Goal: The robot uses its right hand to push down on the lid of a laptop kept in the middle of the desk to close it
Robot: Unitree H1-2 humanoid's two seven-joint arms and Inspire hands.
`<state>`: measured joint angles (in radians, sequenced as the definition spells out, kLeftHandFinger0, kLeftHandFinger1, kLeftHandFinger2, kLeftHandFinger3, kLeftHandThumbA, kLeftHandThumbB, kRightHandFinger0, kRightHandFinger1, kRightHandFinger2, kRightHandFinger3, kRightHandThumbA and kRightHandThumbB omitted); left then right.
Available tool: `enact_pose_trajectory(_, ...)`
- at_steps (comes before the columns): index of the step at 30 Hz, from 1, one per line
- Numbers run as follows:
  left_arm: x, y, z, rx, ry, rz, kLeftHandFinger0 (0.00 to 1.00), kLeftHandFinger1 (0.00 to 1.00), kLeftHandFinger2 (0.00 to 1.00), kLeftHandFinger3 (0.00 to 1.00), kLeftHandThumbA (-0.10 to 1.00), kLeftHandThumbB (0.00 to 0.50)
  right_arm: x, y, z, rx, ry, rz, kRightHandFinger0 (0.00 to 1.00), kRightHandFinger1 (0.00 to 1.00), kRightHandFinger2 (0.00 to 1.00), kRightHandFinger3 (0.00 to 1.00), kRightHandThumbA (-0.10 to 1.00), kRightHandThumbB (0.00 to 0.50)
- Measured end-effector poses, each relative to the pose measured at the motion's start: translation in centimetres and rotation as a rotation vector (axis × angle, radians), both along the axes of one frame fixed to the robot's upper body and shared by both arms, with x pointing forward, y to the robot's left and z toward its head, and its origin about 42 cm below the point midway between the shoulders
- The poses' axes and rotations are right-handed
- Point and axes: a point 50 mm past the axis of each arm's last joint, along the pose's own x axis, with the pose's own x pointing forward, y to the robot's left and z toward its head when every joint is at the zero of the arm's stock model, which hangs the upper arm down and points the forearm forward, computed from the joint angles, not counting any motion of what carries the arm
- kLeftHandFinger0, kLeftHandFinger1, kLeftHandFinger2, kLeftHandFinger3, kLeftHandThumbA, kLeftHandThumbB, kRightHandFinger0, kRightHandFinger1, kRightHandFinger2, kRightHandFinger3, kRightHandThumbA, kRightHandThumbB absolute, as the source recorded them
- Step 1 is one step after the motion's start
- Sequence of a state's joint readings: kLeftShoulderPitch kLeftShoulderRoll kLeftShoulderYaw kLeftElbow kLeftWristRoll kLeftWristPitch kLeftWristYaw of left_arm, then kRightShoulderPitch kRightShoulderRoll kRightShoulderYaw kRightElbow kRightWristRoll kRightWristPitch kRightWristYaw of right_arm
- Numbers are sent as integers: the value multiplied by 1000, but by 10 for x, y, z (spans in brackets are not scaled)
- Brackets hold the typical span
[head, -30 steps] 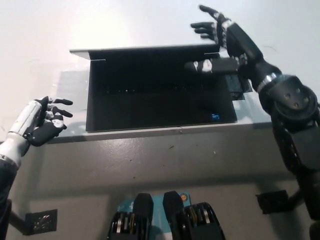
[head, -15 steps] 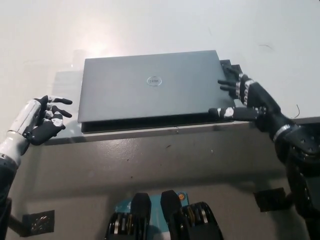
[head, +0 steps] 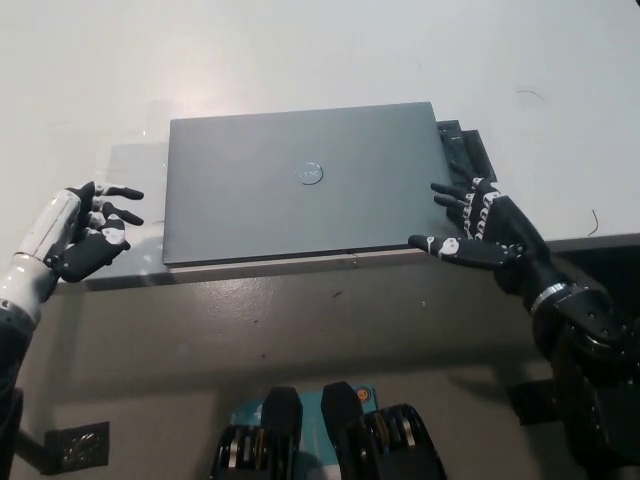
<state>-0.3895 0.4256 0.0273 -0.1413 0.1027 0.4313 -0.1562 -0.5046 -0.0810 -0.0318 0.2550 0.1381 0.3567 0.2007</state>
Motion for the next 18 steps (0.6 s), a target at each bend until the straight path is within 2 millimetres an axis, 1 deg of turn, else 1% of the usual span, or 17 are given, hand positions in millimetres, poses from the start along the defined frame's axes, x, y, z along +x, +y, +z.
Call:
enact_pose_trajectory(1, 0, 0, 0, 0, 0, 0, 309, 380, 497, 622, -100, 7, 0, 1, -1, 3, 0, -2, 974, 864, 830, 1000, 1000, 237)
enact_pose_trajectory(3, 0, 0, 0, 0, 0, -1, 298, 374, 493, 618, -100, 7, -1, 3, -2, 8, -2, -7, 978, 870, 838, 1000, 1000, 220)
enact_pose_trajectory(5, 0, 0, 0, 0, -1, -1, 300, 374, 496, 620, -100, 6, -2, 3, -3, 10, -6, -10, 975, 868, 828, 1000, 1000, 236)
enact_pose_trajectory(6, 0, 0, 0, 1, -1, 0, 301, 374, 497, 619, -99, 12, -3, 3, -4, 12, -10, -11, 975, 866, 820, 1000, 1000, 261)
enact_pose_trajectory(7, 0, 0, 0, 1, -1, 0, 308, 379, 503, 624, -100, 6, -3, 3, -5, 13, -11, -12, 982, 876, 825, 1000, 1000, 270)
enact_pose_trajectory(8, 0, 0, 0, 1, -1, 0, 311, 381, 506, 626, -100, 6, -4, 3, -5, 14, -13, -12, 983, 879, 828, 1000, 1000, 268)
enact_pose_trajectory(9, 0, 0, 0, 1, -1, 0, 310, 379, 503, 627, -100, 6, -4, 2, -5, 15, -14, -12, 977, 882, 834, 1000, 1000, 248)
enact_pose_trajectory(10, 0, 0, 0, 1, 0, 0, 309, 377, 500, 627, -100, 6, -5, 1, -4, 16, -18, -13, 975, 884, 837, 1000, 1000, 247)
enact_pose_trajectory(11, 0, 0, 0, 1, 0, 0, 303, 372, 493, 627, -100, 4, -6, 1, -4, 16, -19, -13, 941, 869, 839, 1000, 1000, 249)
enact_pose_trajectory(12, 0, 0, 0, 1, 0, 0, 300, 369, 491, 627, -100, 4, -8, 0, -4, 16, -20, -14, 929, 864, 840, 1000, 1000, 249)
enact_pose_trajectory(13, 0, 0, 0, 1, 0, 0, 293, 371, 497, 628, -100, 6, -9, -2, -2, 20, -28, -15, 930, 862, 842, 1000, 1000, 257)
enact_pose_trajectory(14, 0, 0, 0, 2, 0, 0, 293, 371, 495, 625, -100, 6, -10, -4, -1, 23, -31, -18, 941, 847, 817, 1000, 1000, 256)
enact_pose_trajectory(15, 0, 0, 0, 1, -1, 0, 296, 370, 492, 622, -100, 6, -11, -6, 1, 26, -37, -23, 942, 840, 806, 996, 1000, 242)
enact_pose_trajectory(16, 0, 0, 0, 1, -1, 1, 309, 380, 501, 625, -100, 2, -14, -10, 4, 29, -47, -30, 939, 838, 805, 993, 1000, 252)
enact_pose_trajectory(17, 0, 0, 0, 1, -1, 1, 301, 373, 495, 625, -100, 5, -18, -14, 7, 34, -61, -40, 933, 837, 800, 993, 1000, 276)
enact_pose_trajectory(18, 0, 0, 0, 0, -1, 2, 300, 372, 494, 625, -100, 5, -22, -18, 13, 38, -82, -48, 931, 836, 797, 993, 1000, 277)
